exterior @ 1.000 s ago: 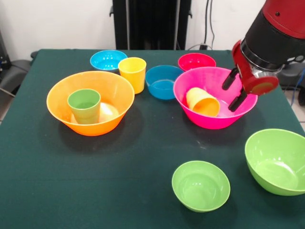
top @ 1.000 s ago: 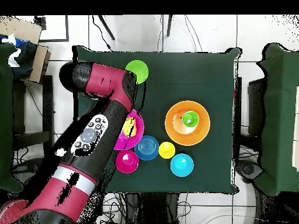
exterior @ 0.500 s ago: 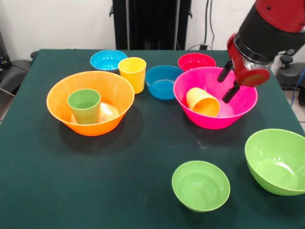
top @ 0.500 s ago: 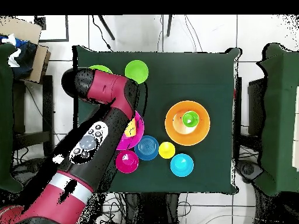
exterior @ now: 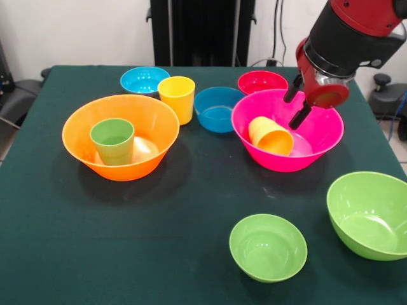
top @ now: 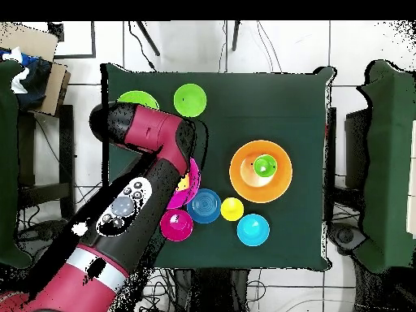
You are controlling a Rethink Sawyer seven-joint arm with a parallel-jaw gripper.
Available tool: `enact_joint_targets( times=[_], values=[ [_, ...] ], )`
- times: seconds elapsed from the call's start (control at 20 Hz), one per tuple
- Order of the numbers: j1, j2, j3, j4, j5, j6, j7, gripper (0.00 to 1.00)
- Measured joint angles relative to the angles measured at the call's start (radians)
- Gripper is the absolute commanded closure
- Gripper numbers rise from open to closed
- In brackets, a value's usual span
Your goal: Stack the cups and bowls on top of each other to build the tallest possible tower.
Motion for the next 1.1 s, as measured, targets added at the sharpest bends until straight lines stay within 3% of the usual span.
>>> enact_joint_targets(
  times=[0.55, 1.1],
  values=[
    [0.0, 0.018, 0.0, 0.0, 0.0, -0.016, 0.0, 0.0],
    [-0.004, 0.069, 0.0, -0.002, 0.0, -0.126, 0.0, 0.0]
  ],
)
